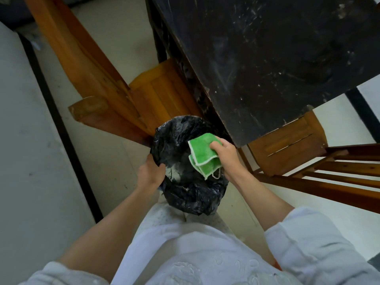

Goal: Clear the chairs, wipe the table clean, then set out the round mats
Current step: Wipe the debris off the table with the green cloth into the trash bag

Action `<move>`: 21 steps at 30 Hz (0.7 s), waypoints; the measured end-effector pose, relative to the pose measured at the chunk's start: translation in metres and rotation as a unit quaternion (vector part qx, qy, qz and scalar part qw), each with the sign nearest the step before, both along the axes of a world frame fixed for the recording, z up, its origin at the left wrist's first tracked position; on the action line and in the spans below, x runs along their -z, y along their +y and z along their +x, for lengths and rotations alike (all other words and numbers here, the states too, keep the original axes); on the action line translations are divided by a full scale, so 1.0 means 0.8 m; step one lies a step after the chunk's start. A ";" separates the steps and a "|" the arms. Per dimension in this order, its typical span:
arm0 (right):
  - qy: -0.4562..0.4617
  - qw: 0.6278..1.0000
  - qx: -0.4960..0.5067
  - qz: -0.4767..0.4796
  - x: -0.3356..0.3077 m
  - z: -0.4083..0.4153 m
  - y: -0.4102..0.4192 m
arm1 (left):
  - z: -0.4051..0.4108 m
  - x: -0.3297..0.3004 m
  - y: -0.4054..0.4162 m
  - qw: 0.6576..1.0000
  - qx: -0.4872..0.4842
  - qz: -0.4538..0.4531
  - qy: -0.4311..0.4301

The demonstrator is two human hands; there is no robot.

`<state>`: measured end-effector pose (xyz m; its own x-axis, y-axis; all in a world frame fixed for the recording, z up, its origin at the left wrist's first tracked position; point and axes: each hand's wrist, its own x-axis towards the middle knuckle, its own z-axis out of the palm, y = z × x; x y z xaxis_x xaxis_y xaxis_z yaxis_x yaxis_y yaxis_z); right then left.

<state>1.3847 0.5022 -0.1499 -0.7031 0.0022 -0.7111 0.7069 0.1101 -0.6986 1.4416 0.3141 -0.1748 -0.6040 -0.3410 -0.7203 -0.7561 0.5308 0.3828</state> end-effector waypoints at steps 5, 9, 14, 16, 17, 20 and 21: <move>0.083 0.995 0.022 -0.056 -0.006 -0.003 -0.005 | 0.003 0.000 0.001 1.000 -0.012 0.000 0.004; 0.107 0.992 0.046 -0.053 -0.012 -0.011 -0.003 | 0.003 0.001 0.000 1.000 -0.019 0.000 0.003; 0.110 0.988 0.103 0.025 -0.016 -0.029 0.012 | -0.002 0.002 0.001 1.000 -0.012 -0.004 -0.001; 0.148 0.981 0.078 0.095 -0.020 -0.046 0.028 | -0.006 0.005 0.003 1.000 -0.001 -0.006 -0.005; 0.180 0.971 0.054 0.148 -0.022 -0.054 0.037 | -0.008 0.007 0.003 1.000 0.002 -0.008 -0.010; 0.284 0.896 0.008 0.341 -0.026 -0.081 0.071 | -0.011 0.012 0.001 1.000 0.006 -0.016 -0.023; 0.314 0.865 0.007 0.392 -0.028 -0.091 0.082 | -0.012 0.013 -0.001 0.999 0.008 -0.020 -0.026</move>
